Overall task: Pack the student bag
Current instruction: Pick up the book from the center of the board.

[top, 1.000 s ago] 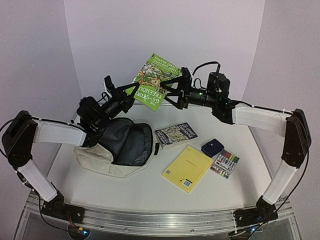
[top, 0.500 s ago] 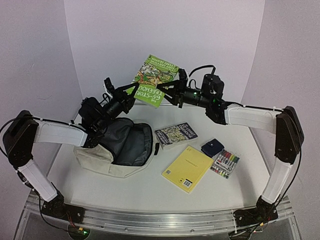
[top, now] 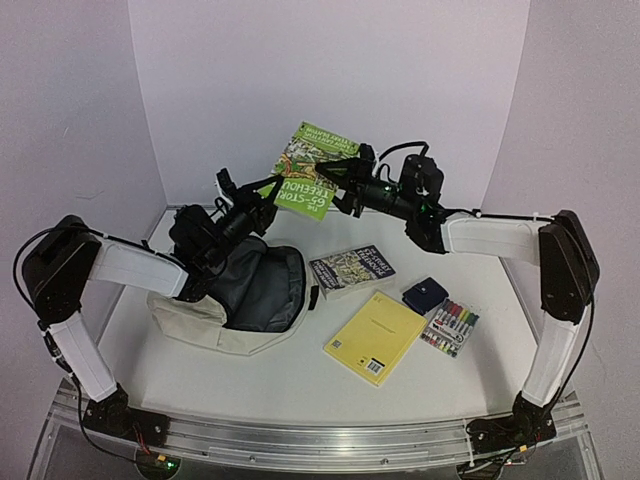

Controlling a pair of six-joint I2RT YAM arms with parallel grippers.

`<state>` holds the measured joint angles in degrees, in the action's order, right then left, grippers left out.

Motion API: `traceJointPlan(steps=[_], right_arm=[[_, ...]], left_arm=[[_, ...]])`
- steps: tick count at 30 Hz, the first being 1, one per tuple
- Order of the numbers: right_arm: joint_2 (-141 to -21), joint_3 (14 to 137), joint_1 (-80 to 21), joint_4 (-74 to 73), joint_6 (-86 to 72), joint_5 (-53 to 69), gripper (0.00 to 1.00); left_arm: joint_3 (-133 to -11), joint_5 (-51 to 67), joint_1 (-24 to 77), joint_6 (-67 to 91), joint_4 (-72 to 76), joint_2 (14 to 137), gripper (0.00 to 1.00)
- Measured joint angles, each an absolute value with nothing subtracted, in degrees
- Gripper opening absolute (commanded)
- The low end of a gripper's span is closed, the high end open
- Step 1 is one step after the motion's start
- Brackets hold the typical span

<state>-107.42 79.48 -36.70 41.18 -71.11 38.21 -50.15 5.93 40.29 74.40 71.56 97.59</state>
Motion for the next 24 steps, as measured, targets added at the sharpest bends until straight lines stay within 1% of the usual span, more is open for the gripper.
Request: traceJointPlan(steps=[2, 3, 5, 6, 7, 8, 9, 10, 13, 14, 17, 20, 22, 24], right_arm=[[-108.1, 79.5, -36.4, 41.1, -71.9, 37.8, 0.39], [-108.4, 79.4, -36.3, 41.1, -72.1, 37.7, 0.32], [-108.7, 79.2, -36.2, 41.1, -72.5, 37.1, 0.19], [-108.8, 79.0, -36.1, 41.1, -72.8, 36.9, 0.11], [-108.8, 78.8, -36.1, 41.3, -72.8, 36.8, 0.03], [-108.8, 78.7, -36.1, 41.5, -72.6, 36.8, 0.00], [-108.8, 78.6, -36.0, 41.6, -72.8, 36.9, 0.00], [-108.8, 78.4, -36.0, 41.7, -73.4, 36.9, 0.00], [-108.8, 76.7, -35.8, 41.7, -73.8, 37.5, 0.00], [-108.8, 76.0, -35.6, 41.6, -74.0, 37.9, 0.00], [-108.8, 74.0, -34.7, 41.6, -74.6, 39.5, 0.00], [-108.6, 72.5, -33.6, 41.6, -74.8, 40.5, 0.00], [-108.6, 71.7, -33.0, 41.6, -75.0, 40.9, 0.00], [-108.6, 70.6, -32.5, 42.1, -75.5, 41.2, 0.00]], left_arm=[[-50.2, 5.1, 40.3, 76.5, 72.7, 99.9, 0.04], [-50.3, 4.8, 40.3, 77.3, 73.1, 100.7, 0.06], [-50.5, 4.6, 40.3, 78.6, 73.7, 101.6, 0.19], [-50.7, 4.6, 40.4, 79.1, 73.8, 101.8, 0.28], [-50.8, 4.5, 40.4, 79.4, 73.8, 101.8, 0.40], [-50.9, 4.6, 40.5, 79.2, 73.9, 101.8, 0.49], [-51.0, 5.1, 40.5, 79.0, 74.0, 101.7, 0.61], [-51.0, 6.0, 40.7, 78.6, 73.2, 101.3, 0.69], [-50.6, 7.8, 41.5, 75.8, 64.3, 97.3, 0.83], [-50.5, 8.2, 41.6, 74.3, 59.7, 95.0, 0.86], [-52.4, 6.4, 41.4, 68.5, 35.7, 85.8, 0.90], [-58.2, 2.0, 40.3, 62.9, 14.0, 80.4, 0.98], [-62.1, -0.9, 38.8, 59.6, 1.8, 78.9, 0.99], [-64.6, -3.0, 36.8, 57.2, -7.2, 78.5, 0.99]])
